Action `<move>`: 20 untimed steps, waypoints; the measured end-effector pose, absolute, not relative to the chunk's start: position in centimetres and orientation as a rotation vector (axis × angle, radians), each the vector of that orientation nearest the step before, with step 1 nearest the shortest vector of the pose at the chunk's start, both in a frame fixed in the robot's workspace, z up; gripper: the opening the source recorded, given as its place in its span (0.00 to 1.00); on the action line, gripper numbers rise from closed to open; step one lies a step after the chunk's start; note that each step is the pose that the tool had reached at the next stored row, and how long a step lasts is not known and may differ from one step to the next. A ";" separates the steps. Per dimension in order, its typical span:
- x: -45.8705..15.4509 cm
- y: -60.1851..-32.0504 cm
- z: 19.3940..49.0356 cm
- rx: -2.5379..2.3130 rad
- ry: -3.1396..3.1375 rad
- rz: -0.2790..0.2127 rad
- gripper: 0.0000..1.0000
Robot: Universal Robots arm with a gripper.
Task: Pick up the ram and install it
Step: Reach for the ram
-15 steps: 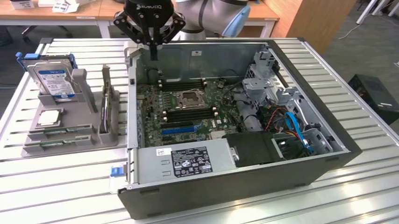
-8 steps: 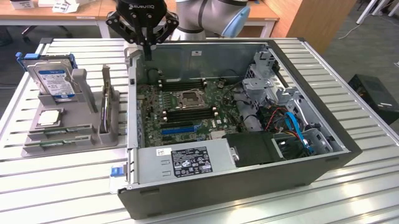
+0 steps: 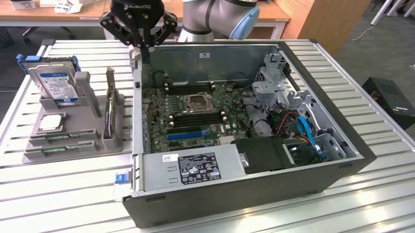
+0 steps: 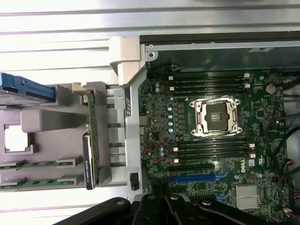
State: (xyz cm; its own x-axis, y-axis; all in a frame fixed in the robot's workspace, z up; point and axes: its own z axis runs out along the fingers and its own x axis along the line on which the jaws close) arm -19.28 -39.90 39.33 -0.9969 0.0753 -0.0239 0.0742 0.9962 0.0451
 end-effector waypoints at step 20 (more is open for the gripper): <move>-23.2 -39.9 39.3 0.116 3.111 0.069 0.11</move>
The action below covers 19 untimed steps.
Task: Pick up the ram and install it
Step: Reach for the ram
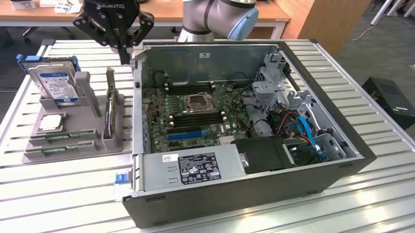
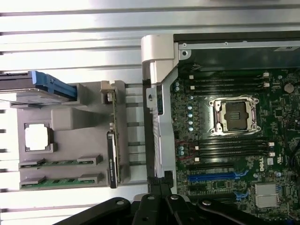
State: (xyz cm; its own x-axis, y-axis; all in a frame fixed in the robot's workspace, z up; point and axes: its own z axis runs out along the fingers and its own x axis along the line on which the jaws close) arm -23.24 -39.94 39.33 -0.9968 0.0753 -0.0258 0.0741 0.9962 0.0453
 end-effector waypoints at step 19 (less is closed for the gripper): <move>-27.3 -40.1 39.3 0.116 3.109 0.069 0.11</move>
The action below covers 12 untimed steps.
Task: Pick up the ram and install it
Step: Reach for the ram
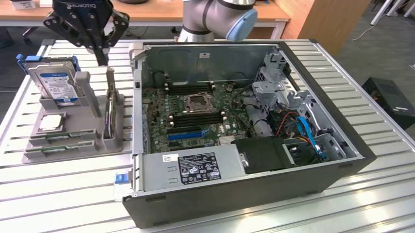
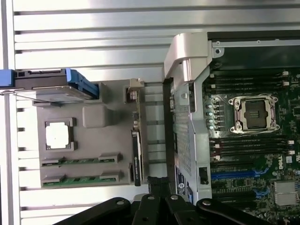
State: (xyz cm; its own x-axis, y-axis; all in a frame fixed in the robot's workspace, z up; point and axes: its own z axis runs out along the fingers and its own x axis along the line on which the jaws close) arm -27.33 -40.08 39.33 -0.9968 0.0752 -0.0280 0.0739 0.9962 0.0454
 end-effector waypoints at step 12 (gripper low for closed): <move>-29.8 -40.2 39.3 0.116 3.108 0.069 0.11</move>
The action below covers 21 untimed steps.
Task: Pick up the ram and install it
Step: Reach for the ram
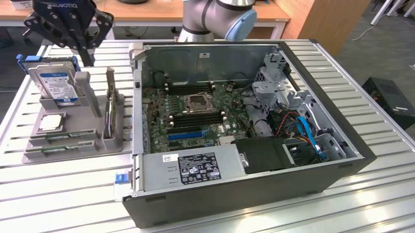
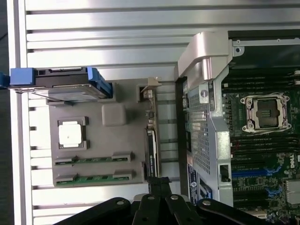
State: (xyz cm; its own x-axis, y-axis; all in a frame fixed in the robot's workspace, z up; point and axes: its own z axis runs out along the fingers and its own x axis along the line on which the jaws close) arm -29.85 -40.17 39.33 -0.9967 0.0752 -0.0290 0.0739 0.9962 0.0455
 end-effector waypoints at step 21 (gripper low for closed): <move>-34.2 -40.4 39.3 0.116 3.107 0.069 0.11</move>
State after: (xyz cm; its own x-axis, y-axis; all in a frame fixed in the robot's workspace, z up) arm -34.24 -40.43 39.33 -0.9967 0.0752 -0.0300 0.0738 0.9962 0.0456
